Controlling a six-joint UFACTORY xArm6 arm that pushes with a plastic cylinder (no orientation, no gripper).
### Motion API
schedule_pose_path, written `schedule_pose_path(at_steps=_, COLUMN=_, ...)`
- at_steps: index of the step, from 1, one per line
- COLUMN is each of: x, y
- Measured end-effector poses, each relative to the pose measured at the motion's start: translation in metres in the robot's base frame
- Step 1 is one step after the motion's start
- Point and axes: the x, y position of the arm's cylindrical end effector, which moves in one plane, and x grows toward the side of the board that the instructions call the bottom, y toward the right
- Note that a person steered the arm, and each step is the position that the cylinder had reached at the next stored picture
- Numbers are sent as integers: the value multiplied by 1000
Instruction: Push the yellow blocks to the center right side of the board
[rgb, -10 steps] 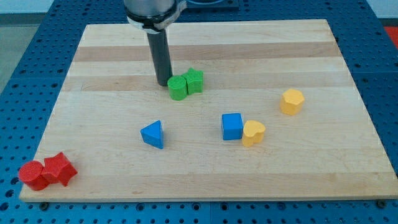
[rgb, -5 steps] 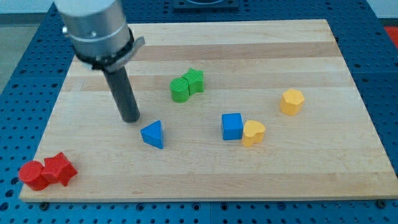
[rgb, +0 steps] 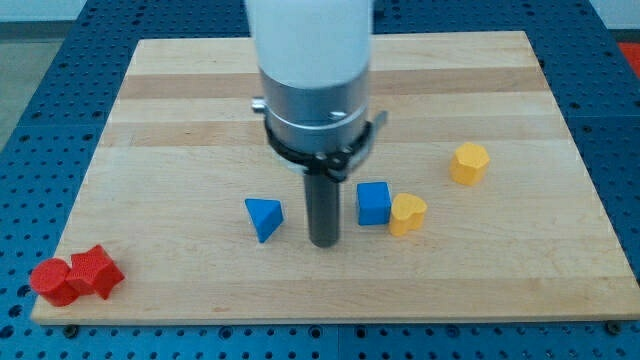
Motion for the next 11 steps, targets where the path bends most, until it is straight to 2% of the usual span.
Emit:
schedule_pose_path(at_steps=1, x=9, y=47)
schedule_pose_path(at_steps=2, x=-24, y=101)
schedule_pose_path(at_steps=3, x=-57, y=120)
schedule_pose_path(at_steps=5, x=-17, y=114)
schedule_pose_path(at_steps=6, x=-22, y=87)
schedule_pose_path(at_steps=7, x=-39, y=72)
schedule_pose_path(at_steps=8, x=-62, y=86)
schedule_pose_path(at_steps=9, x=-100, y=125)
schedule_pose_path(at_steps=10, x=-120, y=146)
schedule_pose_path(at_steps=11, x=-111, y=147)
